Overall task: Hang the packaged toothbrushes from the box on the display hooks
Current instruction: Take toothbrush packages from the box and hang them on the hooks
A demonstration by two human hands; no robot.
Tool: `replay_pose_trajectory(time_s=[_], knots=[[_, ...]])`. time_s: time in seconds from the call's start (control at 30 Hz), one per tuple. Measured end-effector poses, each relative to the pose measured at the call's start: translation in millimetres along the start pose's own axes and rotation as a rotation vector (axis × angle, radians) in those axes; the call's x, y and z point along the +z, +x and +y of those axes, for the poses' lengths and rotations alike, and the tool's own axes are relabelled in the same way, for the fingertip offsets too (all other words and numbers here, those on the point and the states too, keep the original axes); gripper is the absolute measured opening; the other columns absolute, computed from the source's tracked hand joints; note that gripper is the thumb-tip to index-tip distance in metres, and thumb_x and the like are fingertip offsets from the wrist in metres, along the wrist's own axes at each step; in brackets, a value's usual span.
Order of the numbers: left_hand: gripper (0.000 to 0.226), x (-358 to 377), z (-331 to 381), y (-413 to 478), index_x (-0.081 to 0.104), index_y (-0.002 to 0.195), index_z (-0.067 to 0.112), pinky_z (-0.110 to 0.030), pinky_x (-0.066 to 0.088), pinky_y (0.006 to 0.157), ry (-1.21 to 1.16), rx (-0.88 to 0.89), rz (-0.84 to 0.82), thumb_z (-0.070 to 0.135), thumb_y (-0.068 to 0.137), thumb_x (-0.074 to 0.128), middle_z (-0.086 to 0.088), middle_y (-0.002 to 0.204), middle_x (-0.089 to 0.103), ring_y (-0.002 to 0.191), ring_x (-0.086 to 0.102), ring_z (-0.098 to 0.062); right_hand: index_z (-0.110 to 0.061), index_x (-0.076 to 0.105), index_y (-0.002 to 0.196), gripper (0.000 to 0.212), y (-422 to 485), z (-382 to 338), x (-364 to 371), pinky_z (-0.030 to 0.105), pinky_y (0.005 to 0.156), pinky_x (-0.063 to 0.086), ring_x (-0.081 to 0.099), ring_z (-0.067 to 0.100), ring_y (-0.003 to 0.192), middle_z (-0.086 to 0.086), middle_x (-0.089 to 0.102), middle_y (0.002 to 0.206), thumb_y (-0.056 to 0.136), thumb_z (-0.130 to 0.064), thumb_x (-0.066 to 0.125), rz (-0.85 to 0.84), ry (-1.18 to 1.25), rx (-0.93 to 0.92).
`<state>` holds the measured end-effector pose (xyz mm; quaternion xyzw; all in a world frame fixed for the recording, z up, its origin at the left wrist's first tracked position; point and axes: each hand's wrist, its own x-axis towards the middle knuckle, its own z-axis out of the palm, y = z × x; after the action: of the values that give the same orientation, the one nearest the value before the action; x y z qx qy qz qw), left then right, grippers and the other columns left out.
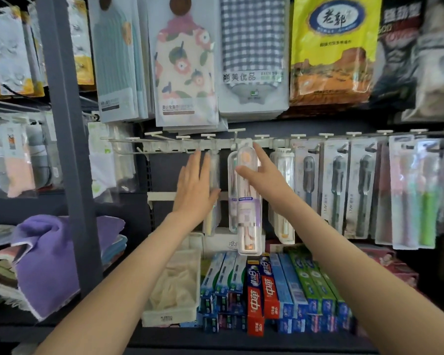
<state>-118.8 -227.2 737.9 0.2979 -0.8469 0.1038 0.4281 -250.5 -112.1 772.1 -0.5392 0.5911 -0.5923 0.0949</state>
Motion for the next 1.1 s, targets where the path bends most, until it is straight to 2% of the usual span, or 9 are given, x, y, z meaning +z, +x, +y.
replay_pose_trajectory(time_s=[0.1, 0.23, 0.37, 0.47, 0.6, 0.73, 0.8, 0.93, 1.1], knots=[[0.090, 4, 0, 9, -0.011, 0.152, 0.010, -0.040, -0.005, 0.119, 0.031, 0.016, -0.085, 0.029, 0.096, 0.057, -0.010, 0.160, -0.017, 0.148, -0.015, -0.024, -0.035, 0.015, 0.152, 0.076, 7, -3, 1, 0.044, 0.112, 0.033, 0.045, 0.021, 0.121, 0.001, 0.046, 0.133, 0.091, -0.034, 0.062, -0.019, 0.054, 0.012], [0.100, 4, -1, 11, -0.022, 0.148, 0.012, -0.038, -0.009, 0.118, 0.035, 0.001, -0.146, 0.030, 0.094, 0.059, -0.006, 0.158, -0.025, 0.146, -0.021, -0.020, -0.035, 0.019, 0.151, 0.074, 11, -3, 2, 0.029, 0.102, 0.034, 0.041, 0.021, 0.134, 0.001, 0.035, 0.153, 0.092, -0.029, 0.062, -0.044, 0.124, -0.003], [0.104, 4, 0, 10, -0.032, 0.139, 0.019, -0.037, -0.012, 0.116, 0.054, -0.002, -0.196, 0.029, 0.093, 0.061, -0.003, 0.157, -0.028, 0.145, -0.023, -0.019, -0.036, 0.019, 0.151, 0.075, 16, 0, 7, 0.039, 0.111, 0.035, 0.042, 0.024, 0.133, 0.001, 0.033, 0.154, 0.091, -0.032, 0.063, -0.010, 0.067, 0.007], [0.103, 4, 0, 9, -0.033, 0.138, 0.022, -0.040, -0.011, 0.117, 0.062, 0.000, -0.214, 0.028, 0.093, 0.060, -0.001, 0.157, -0.029, 0.145, -0.024, -0.020, -0.034, 0.016, 0.152, 0.075, 20, 1, 12, 0.039, 0.110, 0.034, 0.046, 0.022, 0.125, -0.001, 0.029, 0.156, 0.091, -0.030, 0.061, 0.017, -0.002, 0.014], [0.097, 6, -2, 10, -0.023, 0.148, 0.018, -0.042, -0.009, 0.118, 0.061, 0.009, -0.215, 0.026, 0.095, 0.057, -0.001, 0.158, -0.027, 0.145, -0.023, -0.021, -0.036, 0.008, 0.153, 0.074, 19, 9, 18, 0.026, 0.100, 0.030, 0.034, 0.026, 0.139, 0.005, 0.023, 0.158, 0.096, -0.029, 0.055, 0.004, -0.083, -0.007], [0.096, 6, -3, 9, -0.021, 0.150, 0.017, -0.041, -0.010, 0.117, 0.042, 0.018, -0.206, 0.021, 0.095, 0.058, 0.000, 0.158, -0.026, 0.146, -0.023, -0.021, -0.041, 0.005, 0.151, 0.072, 18, 15, 22, 0.012, 0.081, 0.040, 0.051, 0.022, 0.120, 0.004, 0.028, 0.156, 0.097, -0.031, 0.052, 0.033, -0.127, -0.016], [0.098, 7, -5, 9, -0.022, 0.150, 0.018, -0.041, -0.009, 0.117, 0.050, 0.021, -0.195, 0.016, 0.094, 0.059, -0.001, 0.158, -0.026, 0.146, -0.022, -0.021, -0.040, 0.008, 0.151, 0.072, 21, 16, 24, 0.025, 0.096, 0.041, 0.054, 0.018, 0.107, 0.005, 0.037, 0.150, 0.096, -0.031, 0.053, 0.049, -0.077, -0.011], [0.099, 6, -9, 10, -0.021, 0.150, 0.018, -0.042, -0.005, 0.118, 0.072, 0.035, -0.188, 0.013, 0.093, 0.059, -0.001, 0.158, -0.026, 0.146, -0.021, -0.022, -0.037, 0.025, 0.149, 0.072, 20, 14, 25, 0.036, 0.094, 0.039, 0.036, -0.003, 0.077, 0.005, 0.051, 0.131, 0.083, -0.036, 0.053, 0.094, 0.072, 0.026], [0.095, 0, -10, 12, -0.017, 0.151, 0.018, -0.043, -0.004, 0.119, 0.086, 0.055, -0.220, 0.019, 0.094, 0.059, -0.002, 0.159, -0.023, 0.147, -0.020, -0.022, -0.033, 0.033, 0.145, 0.061, 21, 13, 20, 0.039, 0.103, 0.042, 0.051, 0.022, 0.119, 0.008, 0.048, 0.139, 0.090, -0.025, 0.058, 0.123, 0.085, 0.008]])
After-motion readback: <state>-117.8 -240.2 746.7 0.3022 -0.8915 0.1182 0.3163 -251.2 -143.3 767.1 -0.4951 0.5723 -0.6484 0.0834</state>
